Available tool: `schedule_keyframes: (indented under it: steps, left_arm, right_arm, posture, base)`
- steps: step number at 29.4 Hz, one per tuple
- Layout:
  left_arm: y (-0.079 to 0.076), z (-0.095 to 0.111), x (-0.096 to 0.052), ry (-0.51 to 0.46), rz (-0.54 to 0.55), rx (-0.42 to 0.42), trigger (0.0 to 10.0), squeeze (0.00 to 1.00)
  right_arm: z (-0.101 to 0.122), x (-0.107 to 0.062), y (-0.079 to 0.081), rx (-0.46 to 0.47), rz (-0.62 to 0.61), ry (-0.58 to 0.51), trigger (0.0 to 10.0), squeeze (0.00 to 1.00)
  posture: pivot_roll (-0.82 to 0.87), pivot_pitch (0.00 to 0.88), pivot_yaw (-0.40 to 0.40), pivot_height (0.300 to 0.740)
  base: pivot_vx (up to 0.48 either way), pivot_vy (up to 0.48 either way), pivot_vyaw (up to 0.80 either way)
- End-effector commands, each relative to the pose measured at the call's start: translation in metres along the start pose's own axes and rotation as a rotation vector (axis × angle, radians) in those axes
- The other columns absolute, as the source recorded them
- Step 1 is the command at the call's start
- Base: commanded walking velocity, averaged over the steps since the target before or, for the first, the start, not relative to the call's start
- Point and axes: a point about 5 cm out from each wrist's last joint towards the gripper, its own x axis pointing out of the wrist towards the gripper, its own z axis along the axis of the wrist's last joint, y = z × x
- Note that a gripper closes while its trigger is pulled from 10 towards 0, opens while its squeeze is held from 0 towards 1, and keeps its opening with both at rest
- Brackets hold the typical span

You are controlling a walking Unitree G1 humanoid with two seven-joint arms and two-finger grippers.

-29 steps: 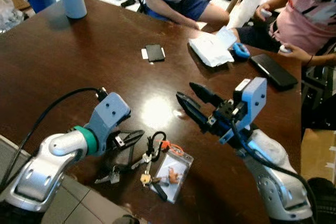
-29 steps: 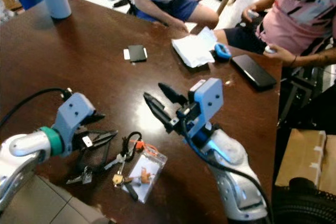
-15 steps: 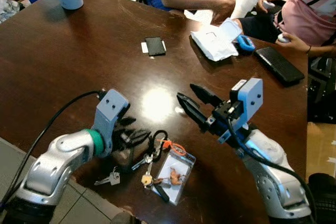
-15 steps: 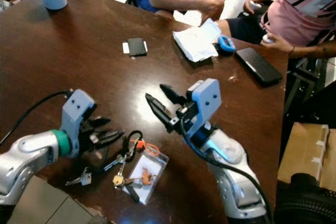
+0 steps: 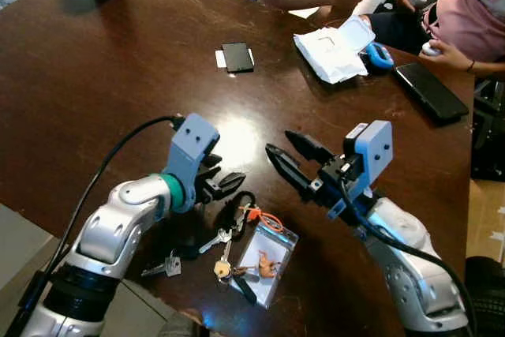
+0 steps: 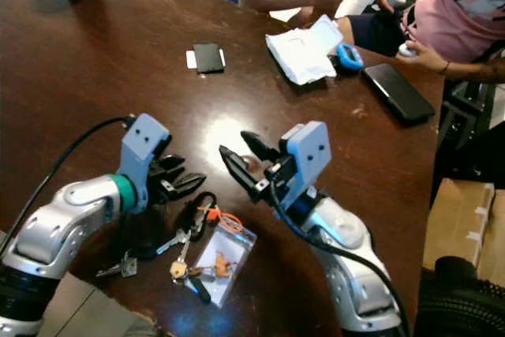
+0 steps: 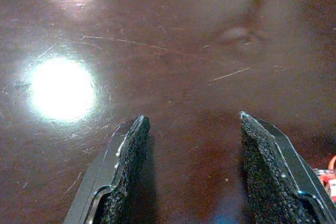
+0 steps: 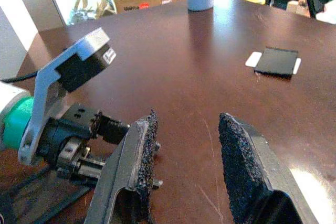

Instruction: Hang keys on a hook

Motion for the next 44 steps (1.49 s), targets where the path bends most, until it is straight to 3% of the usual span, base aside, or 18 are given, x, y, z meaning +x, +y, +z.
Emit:
schedule_keyframes:
  steps: [1, 4, 7, 9, 14, 16, 17, 19, 21, 25, 26, 28, 30, 31, 33, 36, 43, 44]
  left_arm:
    - [-0.001, -0.007, -0.001, 0.030, 0.002, -0.020, 10.0, 0.00]
    - [-0.007, -0.005, -0.006, -0.028, -0.070, -0.095, 10.0, 0.00]
    - [-0.011, -0.003, -0.007, -0.050, -0.105, -0.113, 10.0, 0.00]
    - [-0.021, 0.004, -0.009, -0.103, -0.186, -0.177, 10.0, 0.00]
    - [-0.029, 0.011, -0.007, -0.152, -0.251, -0.229, 10.0, 0.00]
    - [-0.032, 0.012, -0.003, -0.142, -0.262, -0.201, 10.0, 0.00]
    - [-0.036, 0.009, 0.002, -0.093, -0.258, -0.133, 10.0, 0.00]
    - [-0.036, 0.009, 0.002, -0.093, -0.258, -0.133, 10.0, 0.00]
    - [-0.043, 0.000, 0.009, 0.014, -0.276, 0.006, 10.0, 0.00]
    - [-0.046, -0.002, 0.009, 0.035, -0.292, 0.019, 10.0, 0.00]
    - [-0.047, 0.000, 0.008, 0.033, -0.309, -0.030, 10.0, 0.00]
    - [-0.047, 0.000, 0.008, 0.033, -0.309, -0.030, 10.0, 0.00]
    - [-0.044, 0.003, 0.002, 0.003, -0.303, -0.151, 10.0, 0.00]
    - [-0.044, 0.003, 0.002, 0.003, -0.303, -0.151, 10.0, 0.00]
    - [-0.043, 0.004, -0.006, -0.022, -0.300, -0.271, 10.0, 0.00]
    - [-0.043, 0.000, -0.013, -0.028, -0.296, -0.351, 10.0, 0.00]
    - [-0.034, -0.009, -0.021, -0.025, -0.243, -0.378, 10.0, 0.00]
    - [-0.029, -0.013, -0.023, -0.003, -0.182, -0.276, 10.0, 0.00]
  right_arm:
    - [-0.004, -0.002, 0.004, -0.004, 0.009, 0.026, 10.0, 0.00]
    - [-0.009, -0.003, 0.007, -0.003, 0.038, 0.058, 10.0, 0.00]
    - [-0.009, -0.004, 0.008, 0.013, 0.047, 0.062, 10.0, 0.00]
    - [-0.008, -0.006, 0.002, 0.059, 0.045, 0.061, 10.0, 0.00]
    - [-0.007, -0.009, -0.006, 0.056, 0.025, 0.069, 10.0, 0.00]
    - [-0.006, -0.010, -0.009, 0.051, 0.019, 0.069, 10.0, 0.00]
    - [-0.006, -0.011, -0.009, 0.048, 0.016, 0.070, 10.0, 0.00]
    - [-0.006, -0.011, -0.009, 0.048, 0.016, 0.070, 10.0, 0.00]
    - [-0.006, -0.012, -0.009, 0.048, 0.013, 0.070, 10.0, 0.00]
    - [-0.006, -0.012, -0.008, 0.047, 0.012, 0.070, 10.0, 0.00]
    - [-0.006, -0.012, -0.007, 0.047, 0.011, 0.070, 10.0, 0.00]
    - [-0.006, -0.012, -0.007, 0.047, 0.011, 0.070, 10.0, 0.00]
    - [-0.006, -0.014, -0.007, 0.049, 0.007, 0.070, 10.0, 0.00]
    - [-0.006, -0.014, -0.007, 0.049, 0.007, 0.070, 10.0, 0.00]
    - [-0.006, -0.015, -0.007, 0.055, 0.005, 0.072, 10.0, 0.00]
    - [-0.006, -0.015, -0.006, 0.059, 0.006, 0.073, 10.0, 0.00]
    - [-0.006, -0.015, -0.006, 0.061, 0.008, 0.073, 10.0, 0.00]
    - [-0.007, -0.015, -0.007, 0.060, 0.009, 0.074, 10.0, 0.00]
  posture:
    - [-0.02, 0.221, 0.031, 0.740]
    - [-0.02, 0.223, 0.022, 0.740]
    - [-0.02, 0.223, 0.022, 0.740]
    - [-0.03, 0.224, 0.016, 0.740]
    - [-0.04, 0.218, 0.015, 0.740]
    - [-0.04, 0.218, 0.014, 0.740]
    - [-0.04, 0.218, 0.014, 0.740]
    - [-0.04, 0.218, 0.014, 0.740]
    - [-0.04, 0.218, 0.019, 0.740]
    - [-0.04, 0.219, 0.021, 0.740]
    - [-0.04, 0.219, 0.023, 0.740]
    - [-0.04, 0.219, 0.023, 0.740]
    - [-0.03, 0.224, 0.028, 0.740]
    - [-0.03, 0.224, 0.028, 0.740]
    - [-0.03, 0.226, 0.030, 0.740]
    - [-0.03, 0.226, 0.030, 0.740]
    - [-0.03, 0.218, 0.027, 0.740]
    - [-0.03, 0.217, 0.025, 0.740]
  base:
    - [0.000, 0.000, 0.00]
    - [0.000, 0.000, 0.00]
    - [0.000, 0.000, 0.00]
    - [0.000, 0.000, 0.00]
    - [0.000, 0.000, 0.00]
    - [0.000, 0.000, 0.00]
    - [0.000, 0.000, 0.00]
    - [0.000, 0.000, 0.00]
    - [0.000, 0.000, 0.00]
    - [0.000, 0.000, 0.00]
    - [0.000, 0.000, 0.00]
    - [0.000, 0.000, 0.00]
    - [0.000, 0.000, 0.00]
    - [0.000, 0.000, 0.00]
    - [0.000, 0.000, 0.00]
    - [0.000, 0.000, 0.00]
    - [0.000, 0.000, 0.00]
    - [0.000, 0.000, 0.00]
